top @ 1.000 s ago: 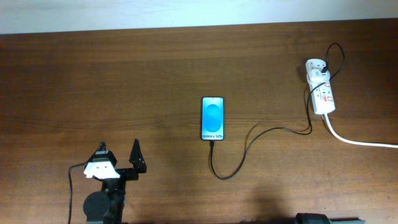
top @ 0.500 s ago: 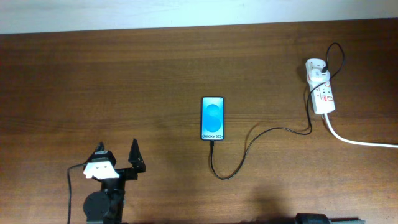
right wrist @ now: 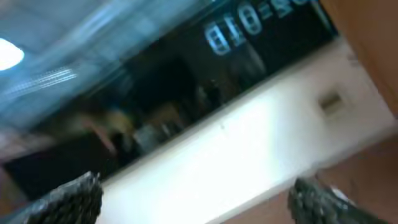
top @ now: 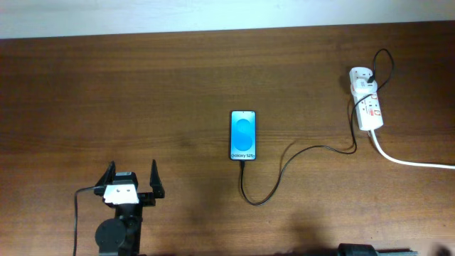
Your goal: Plug charger to phone and switch on socket
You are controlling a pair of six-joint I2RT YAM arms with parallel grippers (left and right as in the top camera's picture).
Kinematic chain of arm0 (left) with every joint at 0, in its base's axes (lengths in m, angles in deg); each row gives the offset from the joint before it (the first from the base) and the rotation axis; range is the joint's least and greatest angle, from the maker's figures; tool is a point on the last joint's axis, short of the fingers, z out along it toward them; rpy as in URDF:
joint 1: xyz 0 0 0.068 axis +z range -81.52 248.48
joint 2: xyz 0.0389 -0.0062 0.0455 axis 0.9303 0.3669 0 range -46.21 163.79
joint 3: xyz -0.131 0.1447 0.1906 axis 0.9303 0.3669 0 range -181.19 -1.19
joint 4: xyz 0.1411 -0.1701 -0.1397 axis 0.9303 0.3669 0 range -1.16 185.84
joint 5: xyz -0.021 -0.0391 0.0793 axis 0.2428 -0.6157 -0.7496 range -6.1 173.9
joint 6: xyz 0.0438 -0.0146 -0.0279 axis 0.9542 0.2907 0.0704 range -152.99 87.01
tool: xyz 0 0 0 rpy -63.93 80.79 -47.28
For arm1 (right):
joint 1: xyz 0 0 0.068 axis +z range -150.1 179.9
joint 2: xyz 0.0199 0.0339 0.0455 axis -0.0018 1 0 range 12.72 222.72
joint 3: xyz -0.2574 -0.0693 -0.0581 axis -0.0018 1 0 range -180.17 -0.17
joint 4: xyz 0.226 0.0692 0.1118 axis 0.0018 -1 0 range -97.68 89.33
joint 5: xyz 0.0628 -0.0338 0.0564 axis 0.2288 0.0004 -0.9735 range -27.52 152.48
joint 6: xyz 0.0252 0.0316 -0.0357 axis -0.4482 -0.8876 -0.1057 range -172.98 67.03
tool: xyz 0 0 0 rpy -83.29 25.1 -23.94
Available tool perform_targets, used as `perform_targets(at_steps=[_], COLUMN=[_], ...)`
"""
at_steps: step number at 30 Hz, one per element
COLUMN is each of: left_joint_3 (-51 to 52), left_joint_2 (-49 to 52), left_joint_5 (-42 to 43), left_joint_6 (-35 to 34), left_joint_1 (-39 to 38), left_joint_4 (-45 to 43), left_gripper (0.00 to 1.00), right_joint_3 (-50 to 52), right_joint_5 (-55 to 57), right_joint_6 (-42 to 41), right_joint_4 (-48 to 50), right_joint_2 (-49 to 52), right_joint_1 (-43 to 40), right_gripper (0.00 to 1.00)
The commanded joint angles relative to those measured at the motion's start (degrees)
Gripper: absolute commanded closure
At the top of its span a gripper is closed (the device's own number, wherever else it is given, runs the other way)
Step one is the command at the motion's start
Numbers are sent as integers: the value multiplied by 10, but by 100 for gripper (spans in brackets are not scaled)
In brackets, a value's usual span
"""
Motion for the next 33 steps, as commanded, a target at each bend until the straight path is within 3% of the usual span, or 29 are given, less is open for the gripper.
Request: perform_targets(at_steps=[1, 7, 12, 16, 19, 29, 33], left_joint_3=[4, 4, 4, 4, 4, 4, 4], left_joint_2=[-1, -1, -1, -1, -1, -1, -1], left_joint_5=[-4, -4, -4, -4, -4, -4, -4], left_joint_6=[13, 13, 13, 13, 13, 13, 13], left_joint_1=[-2, -2, -2, -2, -2, -2, -2], left_joint_4=[-1, -1, -1, -1, -1, -1, -1], left_gripper=[1, 1, 1, 1, 1, 1, 1], right_joint_3=[48, 141, 309, 492, 586, 709, 709], right_joint_5=[23, 95, 77, 48, 41, 61, 53], right_joint_6=[0, 0, 0, 0, 0, 3, 78], right_joint_4=[-12, -6, 156, 379, 470, 510, 508], right_joint_2=[-1, -1, -1, -4, -33, -49, -49], right_joint_1=[3, 3, 10, 10, 10, 10, 10], right_gripper=[1, 1, 1, 1, 1, 1, 1])
